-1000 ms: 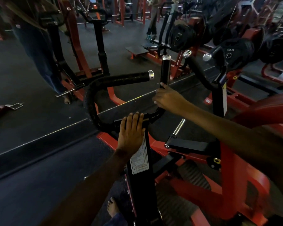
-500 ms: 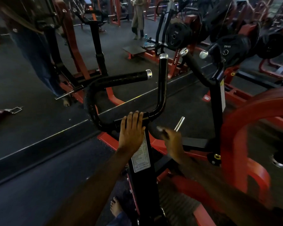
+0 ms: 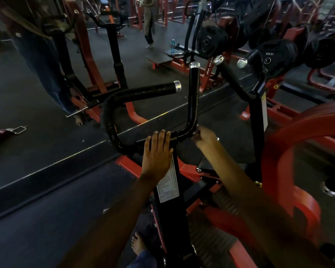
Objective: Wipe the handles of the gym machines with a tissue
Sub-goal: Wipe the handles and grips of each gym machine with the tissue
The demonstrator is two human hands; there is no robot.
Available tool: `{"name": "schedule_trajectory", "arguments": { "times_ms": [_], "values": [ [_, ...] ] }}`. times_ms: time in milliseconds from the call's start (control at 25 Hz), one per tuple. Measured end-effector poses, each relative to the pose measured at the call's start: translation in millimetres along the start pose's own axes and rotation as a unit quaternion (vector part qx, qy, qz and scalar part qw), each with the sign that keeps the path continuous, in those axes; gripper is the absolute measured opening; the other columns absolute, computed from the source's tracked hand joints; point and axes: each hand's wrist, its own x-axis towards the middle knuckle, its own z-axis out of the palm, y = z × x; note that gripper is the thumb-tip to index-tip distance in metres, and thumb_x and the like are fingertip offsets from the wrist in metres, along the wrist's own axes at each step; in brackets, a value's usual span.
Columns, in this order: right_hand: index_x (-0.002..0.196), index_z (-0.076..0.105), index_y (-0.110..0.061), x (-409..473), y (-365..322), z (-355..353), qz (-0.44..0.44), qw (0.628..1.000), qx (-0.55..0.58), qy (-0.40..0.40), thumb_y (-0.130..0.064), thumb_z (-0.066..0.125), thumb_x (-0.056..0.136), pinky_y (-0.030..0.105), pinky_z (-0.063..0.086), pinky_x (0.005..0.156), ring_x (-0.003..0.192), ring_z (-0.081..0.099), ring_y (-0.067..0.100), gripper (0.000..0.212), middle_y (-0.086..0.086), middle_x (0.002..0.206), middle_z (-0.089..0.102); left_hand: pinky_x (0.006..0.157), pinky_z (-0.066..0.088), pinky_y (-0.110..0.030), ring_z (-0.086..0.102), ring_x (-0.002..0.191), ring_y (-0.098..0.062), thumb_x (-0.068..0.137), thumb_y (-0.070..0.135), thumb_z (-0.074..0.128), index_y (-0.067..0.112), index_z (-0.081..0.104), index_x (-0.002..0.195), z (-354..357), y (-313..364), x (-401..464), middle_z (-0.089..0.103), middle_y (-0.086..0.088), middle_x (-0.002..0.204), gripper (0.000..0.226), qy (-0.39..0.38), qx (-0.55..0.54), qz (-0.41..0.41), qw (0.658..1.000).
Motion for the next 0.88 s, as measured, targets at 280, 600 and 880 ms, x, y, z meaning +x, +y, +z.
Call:
{"name": "schedule_trajectory", "arguments": {
  "times_ms": [280, 600, 880],
  "values": [
    [0.071, 0.059, -0.003, 7, -27, -2, -0.051, 0.986, -0.155, -0.030, 0.013, 0.045, 0.081, 0.021, 0.041, 0.045, 0.041, 0.050, 0.012, 0.024, -0.001, 0.038, 0.052, 0.111, 0.029, -0.047, 0.041, 0.132, -0.033, 0.100, 0.035, 0.026, 0.007, 0.026, 0.147, 1, -1, -4, 0.045, -0.014, 0.143, 0.055, -0.016, 0.029, 0.010, 0.999],
    [0.078, 0.063, -0.013, 44, -147, 89, -0.256, 0.901, -0.348, 0.016, -0.004, 0.049, 0.086, 0.022, 0.038, 0.042, 0.046, 0.050, 0.009, 0.018, 0.001, 0.059, 0.057, 0.098, 0.044, -0.047, 0.051, 0.120, -0.033, 0.095, 0.036, 0.030, 0.007, 0.035, 0.142, -4, -8, 3, 0.055, -0.015, 0.133, 0.055, 0.000, 0.021, 0.030, 0.999],
    [0.079, 0.060, -0.006, 29, -99, 23, -0.133, 0.901, -0.392, -0.132, 0.004, 0.055, 0.086, 0.023, 0.047, 0.051, 0.054, 0.051, 0.012, 0.013, -0.003, 0.048, 0.057, 0.103, 0.033, -0.047, 0.047, 0.125, -0.033, 0.096, 0.037, 0.025, 0.005, 0.029, 0.145, -3, -5, 1, 0.050, -0.015, 0.139, 0.058, -0.019, 0.048, 0.022, 0.998]
  ]
}}
